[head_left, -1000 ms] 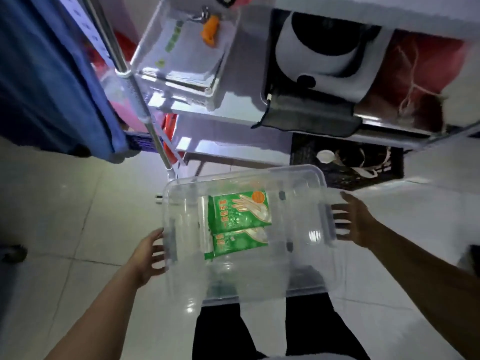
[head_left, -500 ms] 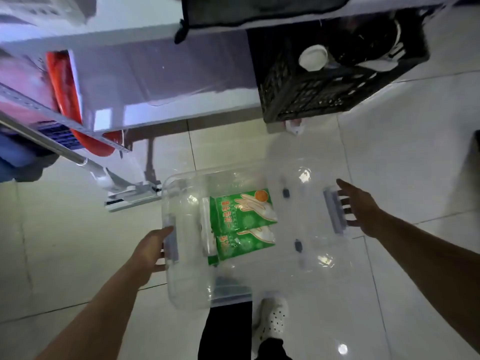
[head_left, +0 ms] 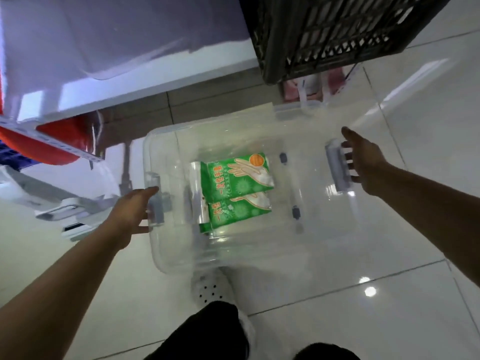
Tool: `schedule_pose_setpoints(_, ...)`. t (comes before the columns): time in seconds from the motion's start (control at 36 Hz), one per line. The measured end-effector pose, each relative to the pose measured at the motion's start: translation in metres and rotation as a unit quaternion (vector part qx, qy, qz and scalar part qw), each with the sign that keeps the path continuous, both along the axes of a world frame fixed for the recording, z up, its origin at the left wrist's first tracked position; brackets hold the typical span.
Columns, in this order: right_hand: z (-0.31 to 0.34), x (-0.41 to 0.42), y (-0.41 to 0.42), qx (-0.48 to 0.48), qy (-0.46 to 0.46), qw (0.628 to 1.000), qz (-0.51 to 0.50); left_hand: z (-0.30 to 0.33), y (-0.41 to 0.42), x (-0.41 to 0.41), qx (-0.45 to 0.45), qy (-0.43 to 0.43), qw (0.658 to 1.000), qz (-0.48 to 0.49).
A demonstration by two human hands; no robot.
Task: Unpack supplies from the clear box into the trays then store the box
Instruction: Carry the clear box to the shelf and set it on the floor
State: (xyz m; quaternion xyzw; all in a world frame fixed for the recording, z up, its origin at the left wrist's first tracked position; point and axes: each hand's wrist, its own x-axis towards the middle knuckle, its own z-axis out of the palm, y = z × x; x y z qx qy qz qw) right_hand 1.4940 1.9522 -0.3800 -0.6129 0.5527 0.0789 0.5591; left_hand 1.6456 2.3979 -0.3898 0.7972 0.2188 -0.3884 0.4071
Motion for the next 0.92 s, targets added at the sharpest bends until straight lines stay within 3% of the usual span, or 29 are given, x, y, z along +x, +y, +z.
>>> schedule_pose_setpoints(0.14, -0.035, -0.001, 0.009, -0.217, -0.037, 0.965, 0.144, -0.030, -0.001, 0.009, 0.028, -0.098, 0.993, -0.056)
schedule_pose_setpoints(0.22, -0.056, -0.021, 0.018, -0.359, 0.014, 0.868, 0.342, -0.039, 0.004, 0.010, 0.041, -0.131, 0.986, -0.095)
schedule_pose_setpoints(0.28, -0.075, -0.034, 0.022, -0.416, 0.027, 0.820, 0.393, -0.045, 0.008, 0.012, 0.069, -0.174, 0.975, -0.124)
schedule_pose_setpoints(0.44, -0.098, -0.033, 0.013, -0.426, -0.025, 0.822, 0.377, -0.060, 0.008, 0.007, 0.110, -0.240, 0.945, -0.192)
schedule_pose_setpoints(0.56, -0.092, -0.034, 0.020, -0.420, 0.014, 0.819, 0.390, -0.045, 0.007, 0.004, 0.035, -0.162, 0.974, -0.153)
schedule_pose_setpoints(0.67, -0.083, -0.034, 0.021, -0.420, 0.052, 0.811, 0.404, -0.016, 0.003, 0.039, 0.107, -0.086, 0.958, -0.250)
schedule_pose_setpoints(0.75, -0.085, -0.038, 0.022, -0.432, 0.068, 0.801, 0.408, 0.001, -0.028, 0.081, 0.169, -0.172, 0.918, -0.315)
schedule_pose_setpoints(0.83, -0.084, -0.035, 0.023, -0.437, 0.069, 0.801, 0.404, 0.013, -0.064, 0.126, 0.131, -0.311, 0.910, -0.240)
schedule_pose_setpoints(0.92, -0.084, -0.033, 0.026, -0.439, 0.075, 0.797, 0.409, 0.012, -0.097, 0.165, 0.193, -0.431, 0.855, -0.214)
